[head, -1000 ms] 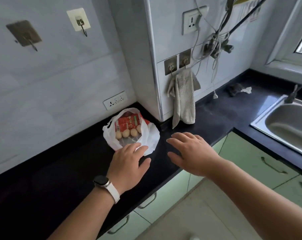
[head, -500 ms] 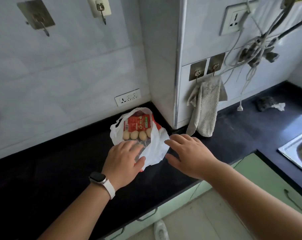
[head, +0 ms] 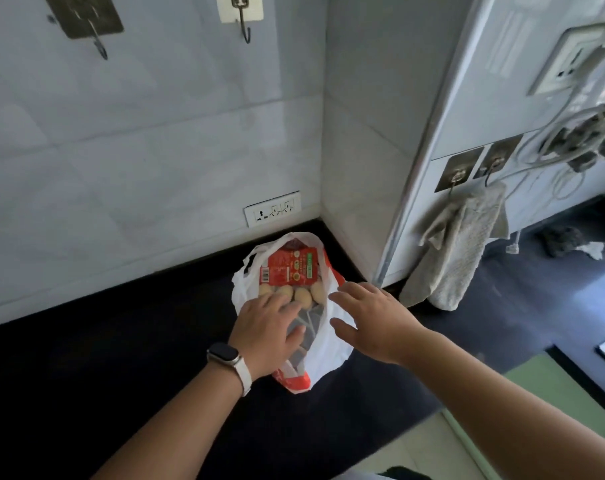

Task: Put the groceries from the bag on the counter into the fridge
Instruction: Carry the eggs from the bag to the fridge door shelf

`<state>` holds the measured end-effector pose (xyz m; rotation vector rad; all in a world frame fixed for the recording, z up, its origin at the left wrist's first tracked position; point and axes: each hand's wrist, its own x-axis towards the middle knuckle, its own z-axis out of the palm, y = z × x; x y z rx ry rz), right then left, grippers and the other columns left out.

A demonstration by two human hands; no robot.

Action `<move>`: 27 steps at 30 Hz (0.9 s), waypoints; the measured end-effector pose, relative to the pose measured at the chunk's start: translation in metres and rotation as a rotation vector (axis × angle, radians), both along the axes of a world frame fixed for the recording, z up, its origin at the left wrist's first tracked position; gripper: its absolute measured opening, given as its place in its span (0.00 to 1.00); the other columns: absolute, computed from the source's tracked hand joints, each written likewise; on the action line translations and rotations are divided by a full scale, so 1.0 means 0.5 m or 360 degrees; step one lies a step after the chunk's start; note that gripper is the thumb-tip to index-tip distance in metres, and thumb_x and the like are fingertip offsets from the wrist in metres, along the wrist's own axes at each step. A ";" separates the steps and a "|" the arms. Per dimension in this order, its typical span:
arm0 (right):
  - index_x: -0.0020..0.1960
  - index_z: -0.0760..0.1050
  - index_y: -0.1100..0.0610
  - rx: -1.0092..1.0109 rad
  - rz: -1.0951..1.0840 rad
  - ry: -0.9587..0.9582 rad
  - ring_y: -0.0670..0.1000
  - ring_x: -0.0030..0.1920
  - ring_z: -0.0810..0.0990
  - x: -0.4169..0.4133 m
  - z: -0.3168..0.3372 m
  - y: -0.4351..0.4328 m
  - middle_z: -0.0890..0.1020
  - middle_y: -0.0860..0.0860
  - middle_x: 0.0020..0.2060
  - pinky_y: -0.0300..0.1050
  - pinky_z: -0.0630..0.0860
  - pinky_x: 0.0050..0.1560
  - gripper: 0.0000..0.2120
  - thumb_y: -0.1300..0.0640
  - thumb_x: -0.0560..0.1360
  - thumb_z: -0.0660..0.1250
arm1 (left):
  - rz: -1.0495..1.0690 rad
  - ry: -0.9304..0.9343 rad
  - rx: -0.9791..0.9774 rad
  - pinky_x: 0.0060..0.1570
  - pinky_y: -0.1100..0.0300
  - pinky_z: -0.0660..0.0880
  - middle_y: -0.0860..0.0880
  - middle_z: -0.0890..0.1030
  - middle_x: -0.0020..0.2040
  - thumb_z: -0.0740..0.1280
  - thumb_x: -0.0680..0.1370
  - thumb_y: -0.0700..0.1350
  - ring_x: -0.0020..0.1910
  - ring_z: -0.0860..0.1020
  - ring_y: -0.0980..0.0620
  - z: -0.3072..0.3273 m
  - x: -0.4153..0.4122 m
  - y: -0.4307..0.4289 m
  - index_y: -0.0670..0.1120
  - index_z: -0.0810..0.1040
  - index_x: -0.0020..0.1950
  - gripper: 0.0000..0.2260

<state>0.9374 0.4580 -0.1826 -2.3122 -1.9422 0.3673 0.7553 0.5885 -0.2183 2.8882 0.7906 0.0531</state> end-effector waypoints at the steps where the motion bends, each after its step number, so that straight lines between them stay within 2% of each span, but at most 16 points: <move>1: 0.74 0.65 0.49 -0.0006 0.0010 0.0019 0.53 0.69 0.67 0.000 -0.008 0.014 0.70 0.47 0.69 0.49 0.66 0.69 0.24 0.41 0.80 0.55 | -0.0005 0.0013 -0.0006 0.63 0.51 0.70 0.52 0.73 0.67 0.54 0.80 0.59 0.65 0.71 0.50 -0.009 0.007 0.012 0.52 0.71 0.69 0.21; 5: 0.72 0.67 0.50 -0.0047 0.0011 0.0163 0.53 0.67 0.69 0.003 -0.049 0.076 0.71 0.48 0.68 0.51 0.70 0.66 0.24 0.42 0.80 0.57 | -0.0013 0.0123 -0.0039 0.61 0.52 0.71 0.51 0.73 0.66 0.55 0.81 0.58 0.64 0.72 0.49 -0.050 0.041 0.051 0.52 0.69 0.69 0.19; 8: 0.69 0.69 0.50 -0.0021 -0.0050 0.0330 0.52 0.64 0.72 0.005 -0.090 0.130 0.73 0.47 0.65 0.47 0.72 0.62 0.20 0.45 0.79 0.60 | 0.0034 0.0176 -0.0130 0.55 0.53 0.74 0.51 0.75 0.64 0.55 0.81 0.57 0.60 0.74 0.50 -0.088 0.064 0.080 0.52 0.69 0.68 0.18; 12: 0.70 0.69 0.48 -0.0038 -0.0197 0.0440 0.50 0.63 0.73 0.018 -0.152 0.191 0.73 0.46 0.67 0.40 0.66 0.54 0.20 0.49 0.78 0.62 | 0.0186 0.0108 -0.0404 0.49 0.54 0.75 0.51 0.76 0.60 0.58 0.80 0.55 0.55 0.76 0.49 -0.135 0.083 0.109 0.52 0.71 0.65 0.16; 14: 0.70 0.69 0.47 -0.0118 -0.0266 0.0482 0.50 0.62 0.73 0.034 -0.190 0.217 0.73 0.46 0.66 0.40 0.65 0.54 0.21 0.48 0.78 0.64 | 0.0304 0.0024 -0.0577 0.48 0.53 0.77 0.52 0.77 0.57 0.61 0.79 0.54 0.52 0.77 0.49 -0.156 0.095 0.118 0.52 0.73 0.62 0.13; 16: 0.67 0.69 0.43 -0.0155 -0.0298 0.0496 0.50 0.61 0.75 0.051 -0.225 0.239 0.74 0.44 0.64 0.42 0.69 0.55 0.19 0.44 0.77 0.63 | 0.0390 -0.0067 -0.0709 0.46 0.53 0.79 0.53 0.78 0.54 0.63 0.78 0.54 0.48 0.78 0.50 -0.170 0.110 0.124 0.53 0.74 0.59 0.11; 19: 0.64 0.68 0.40 -0.0179 -0.0285 0.0473 0.50 0.61 0.76 0.069 -0.263 0.260 0.76 0.43 0.62 0.48 0.74 0.59 0.18 0.39 0.76 0.59 | 0.0423 -0.0173 -0.0768 0.46 0.54 0.78 0.52 0.77 0.56 0.66 0.78 0.51 0.49 0.78 0.50 -0.186 0.137 0.129 0.53 0.74 0.60 0.12; 23: 0.67 0.67 0.46 -0.0245 -0.0173 0.0376 0.53 0.64 0.73 0.092 -0.292 0.272 0.75 0.48 0.64 0.51 0.70 0.65 0.24 0.39 0.73 0.58 | 0.0411 -0.0126 -0.0718 0.49 0.54 0.73 0.50 0.75 0.58 0.66 0.76 0.48 0.54 0.74 0.49 -0.203 0.171 0.135 0.50 0.75 0.58 0.11; 25: 0.68 0.68 0.52 -0.0303 -0.0108 0.0305 0.57 0.68 0.69 0.102 -0.304 0.280 0.73 0.53 0.66 0.54 0.68 0.67 0.25 0.43 0.75 0.60 | 0.0383 -0.0063 -0.0681 0.47 0.57 0.69 0.48 0.75 0.57 0.66 0.76 0.47 0.55 0.73 0.48 -0.209 0.184 0.139 0.48 0.75 0.57 0.10; 27: 0.70 0.68 0.54 -0.0305 -0.0039 0.0237 0.58 0.73 0.63 0.110 -0.313 0.287 0.70 0.55 0.70 0.57 0.66 0.69 0.24 0.47 0.76 0.62 | 0.0359 -0.0028 -0.0634 0.48 0.55 0.70 0.47 0.75 0.57 0.65 0.76 0.47 0.56 0.73 0.46 -0.217 0.195 0.143 0.47 0.74 0.57 0.10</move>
